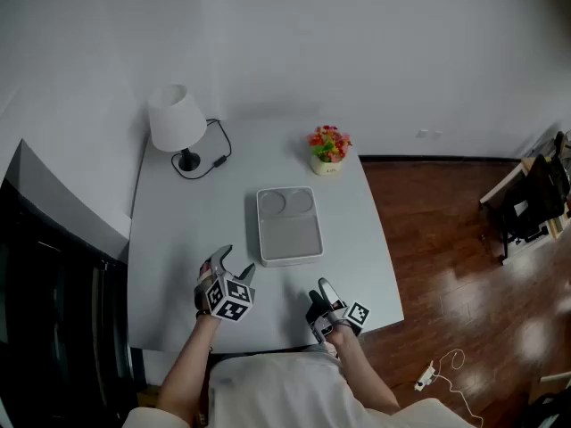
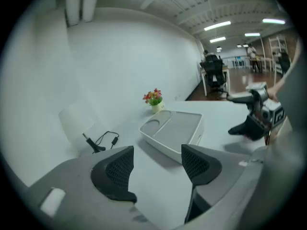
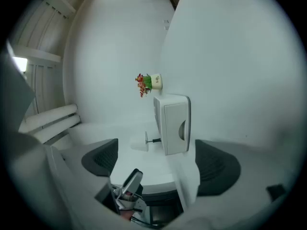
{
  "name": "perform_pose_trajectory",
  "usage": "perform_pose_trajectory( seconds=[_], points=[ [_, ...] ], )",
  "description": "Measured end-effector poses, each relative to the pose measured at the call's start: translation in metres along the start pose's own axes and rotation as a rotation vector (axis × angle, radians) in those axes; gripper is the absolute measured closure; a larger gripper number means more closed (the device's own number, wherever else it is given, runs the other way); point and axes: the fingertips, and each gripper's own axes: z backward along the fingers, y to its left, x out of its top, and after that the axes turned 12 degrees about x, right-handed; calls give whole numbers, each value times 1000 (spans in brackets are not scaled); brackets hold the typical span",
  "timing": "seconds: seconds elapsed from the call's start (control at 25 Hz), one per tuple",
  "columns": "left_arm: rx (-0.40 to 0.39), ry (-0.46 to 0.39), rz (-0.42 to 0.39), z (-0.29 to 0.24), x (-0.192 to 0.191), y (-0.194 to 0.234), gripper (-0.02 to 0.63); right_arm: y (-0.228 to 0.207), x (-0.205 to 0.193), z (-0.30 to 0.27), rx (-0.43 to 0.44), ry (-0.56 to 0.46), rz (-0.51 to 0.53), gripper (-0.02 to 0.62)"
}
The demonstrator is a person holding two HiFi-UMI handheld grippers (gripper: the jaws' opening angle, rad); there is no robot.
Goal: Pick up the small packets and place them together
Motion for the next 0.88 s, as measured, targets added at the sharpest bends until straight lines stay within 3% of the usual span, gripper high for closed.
perform_pose_trajectory(
  seconds=[0.2, 0.32, 0.44, 0.6, 0.84, 0.88],
  points=[
    [-59, -132, 361, 13, 32, 18, 288, -13, -4, -25, -5, 52, 89, 97],
    [-83, -240, 505, 26, 50, 30, 284, -20, 0, -42, -14, 19, 117, 97],
    [-85, -349, 574, 43, 66, 37, 284, -30, 4, -57, -19, -25, 86, 97],
    [-65, -391, 672, 59, 70, 45, 284, -43, 9, -75, -15, -74, 34, 97],
    [4, -383, 633, 71, 64, 45, 284, -55, 18, -99, -8, -114, -15, 97],
    [-2, -375, 631, 71, 62, 42, 284, -58, 18, -99, -24, -112, -4, 130]
  ],
)
